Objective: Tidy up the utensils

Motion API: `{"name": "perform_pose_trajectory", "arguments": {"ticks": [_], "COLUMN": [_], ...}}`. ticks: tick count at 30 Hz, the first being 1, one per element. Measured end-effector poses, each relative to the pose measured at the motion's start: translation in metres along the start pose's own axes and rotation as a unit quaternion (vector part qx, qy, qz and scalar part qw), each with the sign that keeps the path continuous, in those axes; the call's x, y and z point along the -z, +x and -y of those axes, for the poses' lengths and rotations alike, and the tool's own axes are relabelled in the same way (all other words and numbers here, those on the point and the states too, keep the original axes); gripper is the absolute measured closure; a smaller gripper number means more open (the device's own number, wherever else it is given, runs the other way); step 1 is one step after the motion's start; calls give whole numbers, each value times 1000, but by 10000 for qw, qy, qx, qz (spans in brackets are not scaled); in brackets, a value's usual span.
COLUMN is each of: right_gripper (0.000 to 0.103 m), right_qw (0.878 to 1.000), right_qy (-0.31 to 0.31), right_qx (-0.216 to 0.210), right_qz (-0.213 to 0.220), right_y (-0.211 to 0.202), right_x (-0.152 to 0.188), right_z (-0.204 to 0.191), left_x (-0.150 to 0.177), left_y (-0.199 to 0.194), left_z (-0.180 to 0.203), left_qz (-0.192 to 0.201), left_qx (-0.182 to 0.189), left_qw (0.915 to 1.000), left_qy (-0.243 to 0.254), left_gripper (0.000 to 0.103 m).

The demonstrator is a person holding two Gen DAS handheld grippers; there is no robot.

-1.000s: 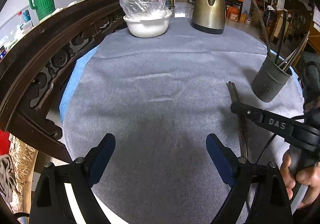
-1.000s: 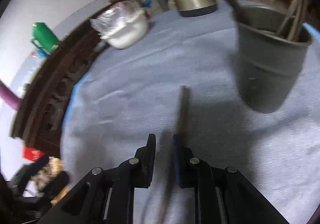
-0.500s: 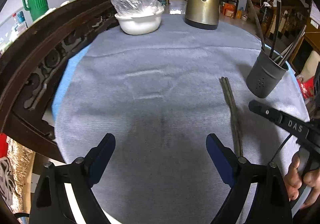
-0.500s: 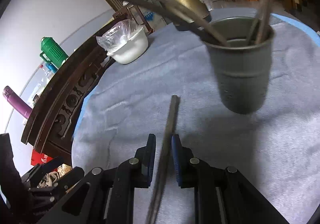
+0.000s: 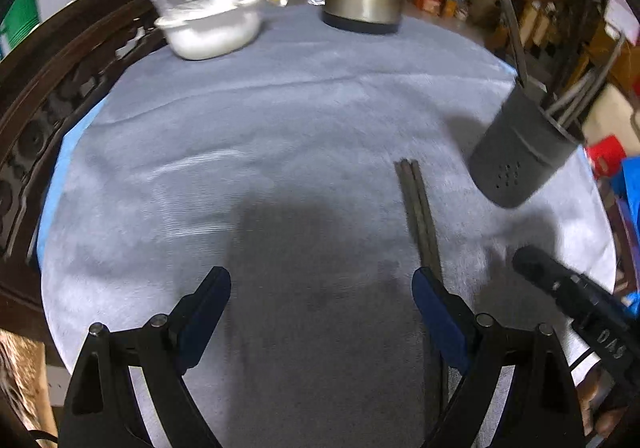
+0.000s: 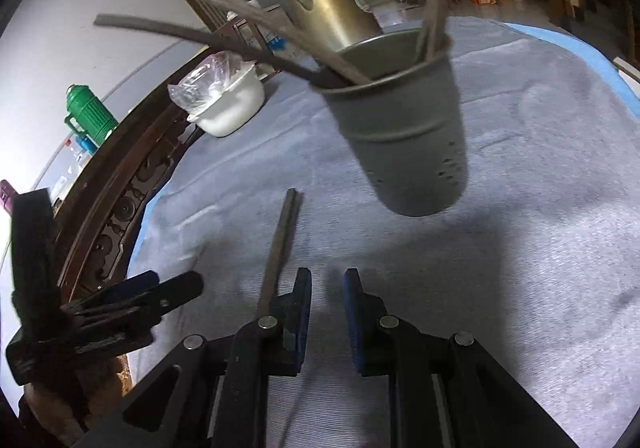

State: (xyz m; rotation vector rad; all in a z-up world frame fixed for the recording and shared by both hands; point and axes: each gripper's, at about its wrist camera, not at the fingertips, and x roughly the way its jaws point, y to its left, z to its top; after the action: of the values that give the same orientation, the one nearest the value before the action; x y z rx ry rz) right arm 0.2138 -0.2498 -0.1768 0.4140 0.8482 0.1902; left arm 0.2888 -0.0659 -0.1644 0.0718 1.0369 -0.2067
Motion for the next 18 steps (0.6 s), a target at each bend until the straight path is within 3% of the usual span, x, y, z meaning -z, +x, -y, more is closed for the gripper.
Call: {"name": "perform_pose_trajectory", "arguments": {"ticks": [5, 18], "right_gripper": [83, 83], "right_qw": [9999, 9974], "right_qy": [153, 379], "right_qx": [-54, -527], "right_qz": [49, 313], "right_y": [-1, 4], "right_x": [-1, 9], "right_z": [16, 35], "left_x": [6, 8], "left_y": [10, 14], "left_z": [14, 28], "left_qz": [-181, -122], "left_qx": [-72, -117], "left_qw": [9996, 9990], "left_qy": [211, 405], "left_gripper": [11, 11]}}
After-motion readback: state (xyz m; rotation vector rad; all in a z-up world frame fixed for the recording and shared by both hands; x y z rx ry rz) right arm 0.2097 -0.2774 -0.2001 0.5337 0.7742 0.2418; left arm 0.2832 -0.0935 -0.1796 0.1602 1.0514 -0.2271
